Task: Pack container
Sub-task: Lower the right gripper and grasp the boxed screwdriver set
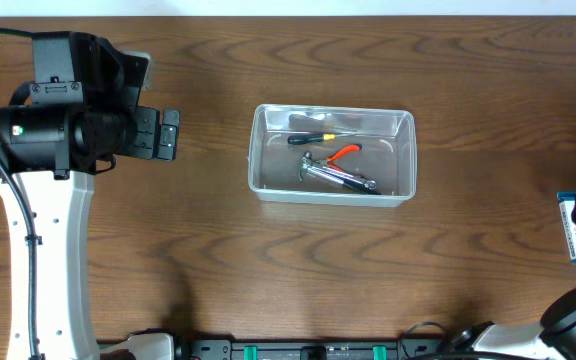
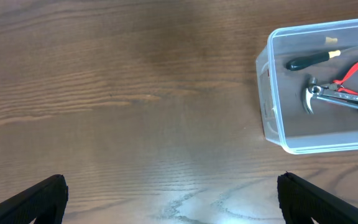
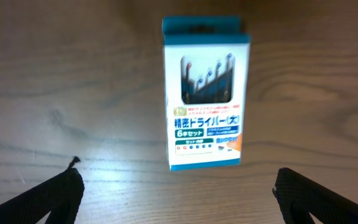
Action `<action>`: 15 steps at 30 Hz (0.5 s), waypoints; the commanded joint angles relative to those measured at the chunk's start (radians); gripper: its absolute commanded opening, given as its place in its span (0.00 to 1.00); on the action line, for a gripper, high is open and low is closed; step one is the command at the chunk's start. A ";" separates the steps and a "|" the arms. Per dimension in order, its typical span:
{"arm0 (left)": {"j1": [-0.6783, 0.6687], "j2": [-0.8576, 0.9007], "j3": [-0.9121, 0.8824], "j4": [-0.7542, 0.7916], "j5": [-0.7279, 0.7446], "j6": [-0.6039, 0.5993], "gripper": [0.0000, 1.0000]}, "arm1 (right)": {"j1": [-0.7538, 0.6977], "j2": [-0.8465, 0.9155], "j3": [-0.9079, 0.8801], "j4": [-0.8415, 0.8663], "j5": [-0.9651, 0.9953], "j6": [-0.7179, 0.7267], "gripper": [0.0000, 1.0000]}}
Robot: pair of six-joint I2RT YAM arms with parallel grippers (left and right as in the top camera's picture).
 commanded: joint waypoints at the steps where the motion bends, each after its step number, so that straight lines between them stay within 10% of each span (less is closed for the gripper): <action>1: -0.004 -0.005 0.006 0.000 -0.011 -0.005 0.98 | -0.030 0.076 -0.005 -0.006 0.010 -0.071 0.99; 15: -0.004 -0.005 0.006 0.000 -0.011 -0.005 0.98 | -0.037 0.203 -0.005 0.098 0.153 -0.089 0.99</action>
